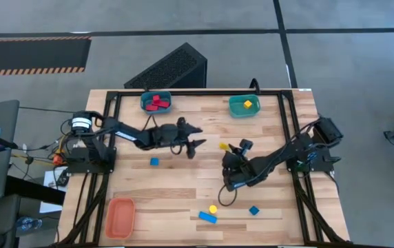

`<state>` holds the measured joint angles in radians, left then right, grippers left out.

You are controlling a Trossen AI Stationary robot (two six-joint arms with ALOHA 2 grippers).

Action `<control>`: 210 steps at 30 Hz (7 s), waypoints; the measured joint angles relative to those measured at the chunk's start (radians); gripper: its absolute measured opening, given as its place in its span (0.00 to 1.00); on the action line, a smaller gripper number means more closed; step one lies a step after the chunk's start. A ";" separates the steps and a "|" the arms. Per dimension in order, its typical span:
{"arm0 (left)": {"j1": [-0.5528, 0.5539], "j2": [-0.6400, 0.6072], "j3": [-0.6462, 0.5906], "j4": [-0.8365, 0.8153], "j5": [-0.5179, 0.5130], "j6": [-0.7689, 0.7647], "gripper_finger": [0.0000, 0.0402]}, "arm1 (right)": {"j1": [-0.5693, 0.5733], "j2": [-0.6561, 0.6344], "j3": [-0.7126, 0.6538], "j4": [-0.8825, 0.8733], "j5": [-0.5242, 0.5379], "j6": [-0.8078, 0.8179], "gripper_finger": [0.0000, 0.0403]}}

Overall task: Sort & place blocks by color
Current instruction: Put the top yellow block into the green bin, then put the yellow block into the green bin

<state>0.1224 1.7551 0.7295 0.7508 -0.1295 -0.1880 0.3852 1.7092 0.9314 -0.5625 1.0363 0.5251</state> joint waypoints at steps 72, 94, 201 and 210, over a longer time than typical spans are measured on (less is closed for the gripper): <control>0.137 0.000 0.199 -0.327 0.104 0.201 0.07 | -0.036 -0.245 -0.054 0.008 0.200 0.039 0.48; 0.296 0.224 0.598 -0.394 0.177 0.141 0.07 | -0.036 -0.421 -0.311 -0.112 0.091 0.652 0.45; -0.448 -0.281 -0.410 0.307 -0.340 0.119 0.47 | 0.274 0.212 0.061 0.788 -0.553 -0.003 0.29; -0.388 -0.281 -0.396 0.349 -0.323 0.098 0.48 | 0.285 0.103 0.056 0.733 -0.336 -0.108 0.29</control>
<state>-0.2655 1.4742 0.3333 1.1001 -0.4529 -0.0898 0.6703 1.8126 0.9878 0.1705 0.7007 0.4172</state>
